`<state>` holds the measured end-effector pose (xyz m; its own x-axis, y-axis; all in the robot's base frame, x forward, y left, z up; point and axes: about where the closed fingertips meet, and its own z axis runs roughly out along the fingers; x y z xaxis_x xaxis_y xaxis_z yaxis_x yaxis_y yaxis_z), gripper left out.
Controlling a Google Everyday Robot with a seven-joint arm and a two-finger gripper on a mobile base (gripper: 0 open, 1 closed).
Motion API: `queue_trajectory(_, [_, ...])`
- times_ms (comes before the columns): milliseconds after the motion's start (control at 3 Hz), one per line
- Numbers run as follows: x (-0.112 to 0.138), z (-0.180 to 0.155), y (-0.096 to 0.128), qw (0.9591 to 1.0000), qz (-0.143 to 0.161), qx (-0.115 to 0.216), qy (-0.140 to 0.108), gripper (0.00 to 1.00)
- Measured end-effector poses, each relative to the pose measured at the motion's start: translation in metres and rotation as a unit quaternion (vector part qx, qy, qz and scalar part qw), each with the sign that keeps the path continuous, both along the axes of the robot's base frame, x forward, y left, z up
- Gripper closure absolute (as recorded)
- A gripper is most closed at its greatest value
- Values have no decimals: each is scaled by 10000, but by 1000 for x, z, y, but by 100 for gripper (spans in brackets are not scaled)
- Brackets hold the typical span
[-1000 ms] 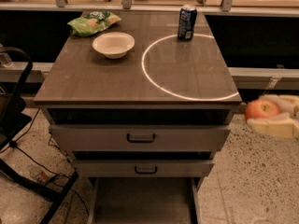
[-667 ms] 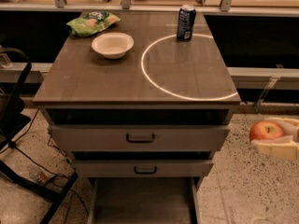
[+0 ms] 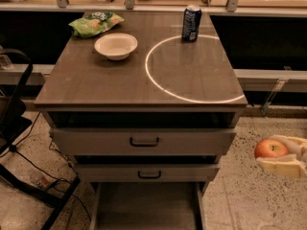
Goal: Place apple into bottom drawer
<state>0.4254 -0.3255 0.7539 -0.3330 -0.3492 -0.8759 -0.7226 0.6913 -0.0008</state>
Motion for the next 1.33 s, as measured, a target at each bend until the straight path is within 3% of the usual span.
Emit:
queue_trajectory(333, [3,-15,8,10000,12,54,12,100])
queue_trajectory(667, [-4,-74,17,9996,69,155,213,100])
queue_trajectory(1333, [-38,-211,25,9967,687,49,420,100])
